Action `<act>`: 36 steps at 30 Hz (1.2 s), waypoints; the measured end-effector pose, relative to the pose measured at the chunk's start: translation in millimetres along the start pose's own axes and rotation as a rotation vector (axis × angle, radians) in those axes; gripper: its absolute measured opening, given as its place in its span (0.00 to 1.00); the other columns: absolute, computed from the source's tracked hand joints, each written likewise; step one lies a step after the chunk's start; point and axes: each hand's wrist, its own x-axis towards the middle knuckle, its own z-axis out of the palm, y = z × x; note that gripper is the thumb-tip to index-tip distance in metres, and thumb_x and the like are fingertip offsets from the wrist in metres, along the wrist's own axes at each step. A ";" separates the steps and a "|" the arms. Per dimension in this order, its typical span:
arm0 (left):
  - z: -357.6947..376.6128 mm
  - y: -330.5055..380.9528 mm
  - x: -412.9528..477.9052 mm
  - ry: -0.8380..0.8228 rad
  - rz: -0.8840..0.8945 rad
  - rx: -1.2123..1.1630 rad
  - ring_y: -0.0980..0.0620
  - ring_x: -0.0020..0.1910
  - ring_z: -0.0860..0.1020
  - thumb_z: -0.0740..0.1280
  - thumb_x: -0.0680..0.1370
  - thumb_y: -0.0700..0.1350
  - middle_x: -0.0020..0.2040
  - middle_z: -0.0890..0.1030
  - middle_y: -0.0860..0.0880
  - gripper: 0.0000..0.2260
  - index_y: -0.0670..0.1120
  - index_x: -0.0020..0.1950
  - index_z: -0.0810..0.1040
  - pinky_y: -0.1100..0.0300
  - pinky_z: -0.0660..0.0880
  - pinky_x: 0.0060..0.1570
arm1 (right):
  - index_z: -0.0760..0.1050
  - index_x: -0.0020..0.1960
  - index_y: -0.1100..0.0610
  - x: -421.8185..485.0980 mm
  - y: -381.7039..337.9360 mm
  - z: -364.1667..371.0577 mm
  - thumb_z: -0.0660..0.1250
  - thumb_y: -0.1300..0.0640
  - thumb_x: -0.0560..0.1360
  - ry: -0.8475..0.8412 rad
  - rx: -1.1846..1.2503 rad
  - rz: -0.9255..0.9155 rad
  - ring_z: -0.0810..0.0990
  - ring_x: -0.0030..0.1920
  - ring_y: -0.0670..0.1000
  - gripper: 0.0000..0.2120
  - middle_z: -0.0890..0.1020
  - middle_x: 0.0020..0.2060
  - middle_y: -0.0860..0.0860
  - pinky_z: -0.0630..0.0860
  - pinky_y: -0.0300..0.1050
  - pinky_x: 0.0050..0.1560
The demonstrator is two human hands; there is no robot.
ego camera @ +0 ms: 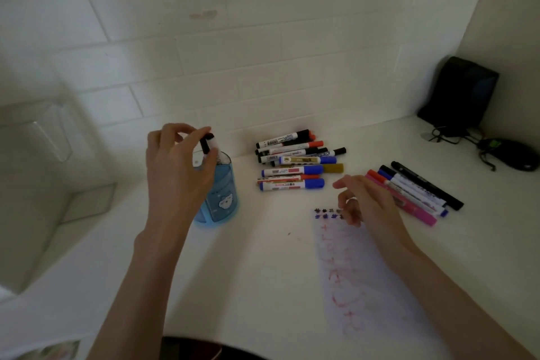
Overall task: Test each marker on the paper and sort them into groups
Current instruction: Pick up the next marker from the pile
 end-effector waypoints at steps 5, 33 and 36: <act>12.0 42.9 -14.8 0.238 0.180 -0.193 0.53 0.56 0.74 0.63 0.80 0.38 0.60 0.75 0.47 0.14 0.46 0.64 0.78 0.66 0.68 0.58 | 0.83 0.50 0.52 5.1 3.2 -6.2 0.64 0.52 0.84 0.085 -0.010 -0.005 0.77 0.31 0.46 0.10 0.82 0.36 0.51 0.73 0.33 0.30; 89.2 91.5 -40.8 -0.203 0.068 -0.564 0.57 0.41 0.80 0.56 0.83 0.59 0.44 0.80 0.59 0.14 0.53 0.62 0.70 0.62 0.78 0.38 | 0.85 0.43 0.52 6.3 4.1 -13.5 0.66 0.49 0.83 0.100 -0.198 -0.027 0.75 0.30 0.42 0.13 0.81 0.31 0.47 0.72 0.33 0.33; 81.9 99.4 -42.2 -0.204 -0.132 -1.034 0.59 0.40 0.82 0.59 0.86 0.47 0.43 0.83 0.56 0.07 0.45 0.58 0.73 0.69 0.76 0.38 | 0.87 0.45 0.51 2.3 -4.3 -9.7 0.69 0.38 0.78 -0.041 -0.051 0.127 0.78 0.31 0.47 0.18 0.86 0.36 0.53 0.72 0.38 0.32</act>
